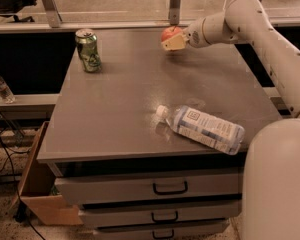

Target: Move apple near blue plastic bottle

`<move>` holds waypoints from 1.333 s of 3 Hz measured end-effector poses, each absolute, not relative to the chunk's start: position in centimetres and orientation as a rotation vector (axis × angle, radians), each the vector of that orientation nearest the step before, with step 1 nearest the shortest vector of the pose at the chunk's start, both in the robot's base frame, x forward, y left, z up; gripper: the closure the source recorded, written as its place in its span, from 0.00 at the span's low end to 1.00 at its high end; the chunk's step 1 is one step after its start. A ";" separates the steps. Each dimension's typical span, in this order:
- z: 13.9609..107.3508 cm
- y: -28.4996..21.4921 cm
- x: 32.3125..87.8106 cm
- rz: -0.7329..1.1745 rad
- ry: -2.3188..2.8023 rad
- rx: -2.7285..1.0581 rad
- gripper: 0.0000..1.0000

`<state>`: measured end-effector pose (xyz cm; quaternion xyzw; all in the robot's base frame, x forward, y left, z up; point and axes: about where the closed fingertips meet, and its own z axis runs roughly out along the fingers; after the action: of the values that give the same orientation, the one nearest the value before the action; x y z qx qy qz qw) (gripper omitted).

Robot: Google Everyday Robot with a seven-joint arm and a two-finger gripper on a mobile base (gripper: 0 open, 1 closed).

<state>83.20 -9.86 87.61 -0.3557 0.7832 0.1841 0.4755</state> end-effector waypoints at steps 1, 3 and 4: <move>88.3 -11.4 79.2 0.486 1.922 -0.919 1.00; 89.4 -13.6 73.3 0.531 1.962 -0.949 1.00; 89.1 -13.1 73.3 0.549 1.961 -0.980 1.00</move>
Offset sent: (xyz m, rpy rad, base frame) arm -0.1768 -0.0713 0.0425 -0.0146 0.1320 0.1046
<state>73.35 -13.13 89.14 -0.3921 0.7848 0.2199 0.4266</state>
